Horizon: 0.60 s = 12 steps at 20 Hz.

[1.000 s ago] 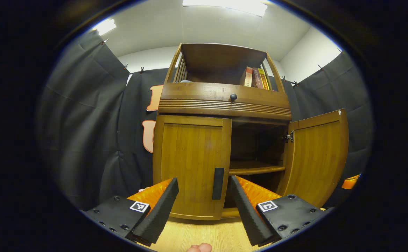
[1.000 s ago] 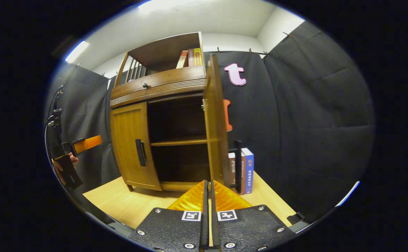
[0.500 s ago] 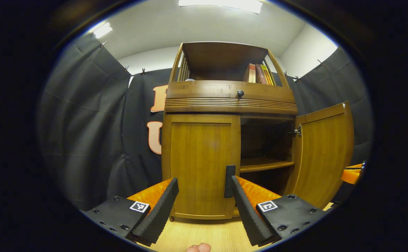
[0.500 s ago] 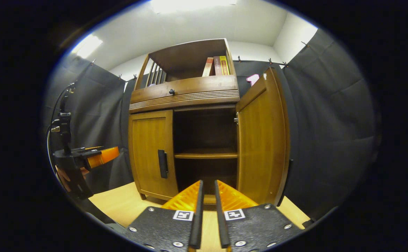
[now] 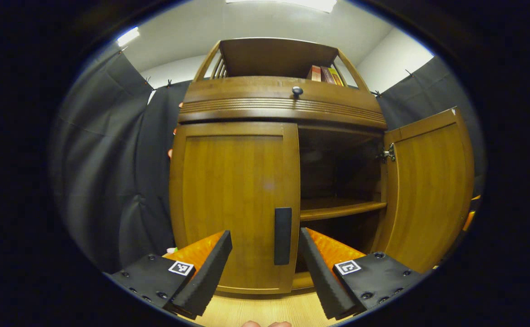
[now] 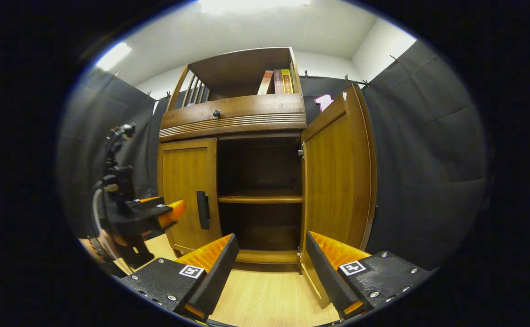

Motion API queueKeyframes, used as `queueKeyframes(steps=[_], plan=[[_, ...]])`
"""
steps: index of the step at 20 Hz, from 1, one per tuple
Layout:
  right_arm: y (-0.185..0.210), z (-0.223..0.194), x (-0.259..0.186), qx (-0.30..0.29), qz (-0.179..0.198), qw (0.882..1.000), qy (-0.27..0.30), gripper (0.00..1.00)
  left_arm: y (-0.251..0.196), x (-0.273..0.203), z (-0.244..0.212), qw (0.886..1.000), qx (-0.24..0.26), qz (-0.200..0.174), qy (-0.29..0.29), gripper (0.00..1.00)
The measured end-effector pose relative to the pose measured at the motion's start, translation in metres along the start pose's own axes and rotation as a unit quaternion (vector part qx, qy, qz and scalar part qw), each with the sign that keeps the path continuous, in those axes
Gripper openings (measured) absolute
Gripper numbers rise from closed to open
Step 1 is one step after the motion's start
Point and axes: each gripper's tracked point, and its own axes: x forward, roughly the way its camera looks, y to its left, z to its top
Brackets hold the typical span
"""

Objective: Open the right door of the double-door shoe cabinet with the right hand, and open the left door with the left hand.

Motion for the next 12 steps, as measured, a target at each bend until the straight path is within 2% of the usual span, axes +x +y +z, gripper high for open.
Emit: queueKeyframes(steps=[2, 4, 7, 12], plan=[[-0.002, -0.001, -0.002, -0.002, -0.005, 1.0, 0.0, 0.92, -0.002, 0.029, -0.022, 1.0, 0.008, 0.004, 0.014, 0.97], [-0.007, -0.004, -0.005, -0.01, -0.015, 1.0, 0.004, 0.93, -0.005, 0.046, -0.047, 0.999, -0.008, 0.003, 0.04, 0.96], [-0.017, -0.008, -0.009, -0.01, -0.032, 0.999, 0.004, 0.93, -0.004, 0.058, -0.059, 0.999, -0.021, 0.009, 0.042, 0.96], [-0.02, -0.017, -0.003, -0.006, -0.047, 0.999, 0.016, 0.93, -0.013, 0.072, -0.066, 0.999, 0.023, -0.003, 0.029, 0.95]])
